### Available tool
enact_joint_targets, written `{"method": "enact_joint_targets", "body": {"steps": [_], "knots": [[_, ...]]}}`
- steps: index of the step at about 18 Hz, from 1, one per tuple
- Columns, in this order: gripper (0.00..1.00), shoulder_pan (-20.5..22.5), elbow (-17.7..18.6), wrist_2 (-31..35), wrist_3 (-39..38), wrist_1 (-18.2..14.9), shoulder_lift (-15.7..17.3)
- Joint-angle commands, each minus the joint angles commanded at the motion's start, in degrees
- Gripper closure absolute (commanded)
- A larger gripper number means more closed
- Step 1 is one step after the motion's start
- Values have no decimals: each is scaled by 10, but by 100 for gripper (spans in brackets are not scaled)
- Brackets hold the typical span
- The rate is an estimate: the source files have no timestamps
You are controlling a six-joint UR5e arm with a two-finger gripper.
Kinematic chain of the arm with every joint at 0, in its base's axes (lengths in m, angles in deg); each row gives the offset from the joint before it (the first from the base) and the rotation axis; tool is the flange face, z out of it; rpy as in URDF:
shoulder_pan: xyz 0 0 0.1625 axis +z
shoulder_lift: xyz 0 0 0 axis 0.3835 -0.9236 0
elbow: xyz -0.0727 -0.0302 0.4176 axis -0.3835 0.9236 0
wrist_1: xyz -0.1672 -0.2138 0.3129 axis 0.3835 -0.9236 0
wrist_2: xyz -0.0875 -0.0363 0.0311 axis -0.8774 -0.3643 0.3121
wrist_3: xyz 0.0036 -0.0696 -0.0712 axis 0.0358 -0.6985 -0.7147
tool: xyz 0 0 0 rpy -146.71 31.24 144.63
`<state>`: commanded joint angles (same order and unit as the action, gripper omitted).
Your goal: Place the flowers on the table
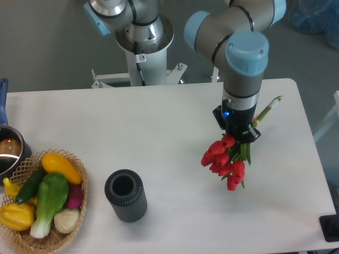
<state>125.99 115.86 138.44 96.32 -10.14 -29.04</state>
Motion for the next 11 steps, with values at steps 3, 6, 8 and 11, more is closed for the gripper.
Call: {"method": "enact_joint_targets", "body": {"steps": [3, 6, 8, 11], "knots": [[95, -10, 4, -4, -15, 6, -18], [89, -25, 6, -4, -39, 28, -32], [87, -31, 11, -11, -57, 26, -33], [75, -32, 21, -38, -72, 28, -33]]}}
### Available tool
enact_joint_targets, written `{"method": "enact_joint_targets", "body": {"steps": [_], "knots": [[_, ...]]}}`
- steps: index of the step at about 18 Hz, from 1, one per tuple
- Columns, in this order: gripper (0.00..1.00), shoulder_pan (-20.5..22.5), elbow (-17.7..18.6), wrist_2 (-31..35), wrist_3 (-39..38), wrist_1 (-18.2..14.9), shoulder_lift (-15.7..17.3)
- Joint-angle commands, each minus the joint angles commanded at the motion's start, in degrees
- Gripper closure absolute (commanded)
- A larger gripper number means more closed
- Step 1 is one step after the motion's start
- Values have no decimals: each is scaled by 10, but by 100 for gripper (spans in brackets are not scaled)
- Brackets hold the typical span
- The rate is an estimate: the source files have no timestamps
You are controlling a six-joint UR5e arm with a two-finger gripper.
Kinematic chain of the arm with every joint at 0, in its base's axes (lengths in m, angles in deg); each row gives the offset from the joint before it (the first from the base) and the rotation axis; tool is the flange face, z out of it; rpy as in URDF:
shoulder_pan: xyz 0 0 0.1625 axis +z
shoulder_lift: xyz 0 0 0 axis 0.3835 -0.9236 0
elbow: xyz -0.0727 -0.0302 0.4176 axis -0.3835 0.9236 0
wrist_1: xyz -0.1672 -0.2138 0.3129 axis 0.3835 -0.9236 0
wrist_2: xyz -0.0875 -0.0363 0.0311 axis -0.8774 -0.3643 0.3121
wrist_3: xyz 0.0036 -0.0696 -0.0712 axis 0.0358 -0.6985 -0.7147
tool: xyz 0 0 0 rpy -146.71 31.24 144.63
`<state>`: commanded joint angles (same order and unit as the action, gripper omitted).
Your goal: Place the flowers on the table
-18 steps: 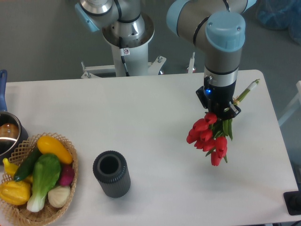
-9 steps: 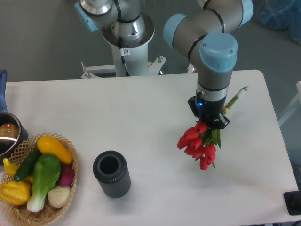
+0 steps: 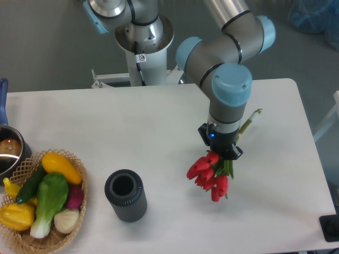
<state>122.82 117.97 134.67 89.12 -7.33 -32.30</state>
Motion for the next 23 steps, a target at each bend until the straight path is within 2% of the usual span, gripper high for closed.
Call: {"method": "enact_joint_targets", "body": {"steps": [2, 3, 5, 6, 7, 12, 17, 23], "knots": [[57, 1, 6, -2, 0, 3, 2], [54, 2, 8, -1, 0, 6, 3], [35, 4, 8, -2, 2, 23, 4], [10, 6, 8, -2, 2, 28, 4], [0, 8, 8, -2, 0, 34, 4], [0, 32, 8, -3, 6, 78, 1], [0, 80, 2, -2, 12, 80, 7], [0, 87, -5, 5, 47, 79, 7]]}}
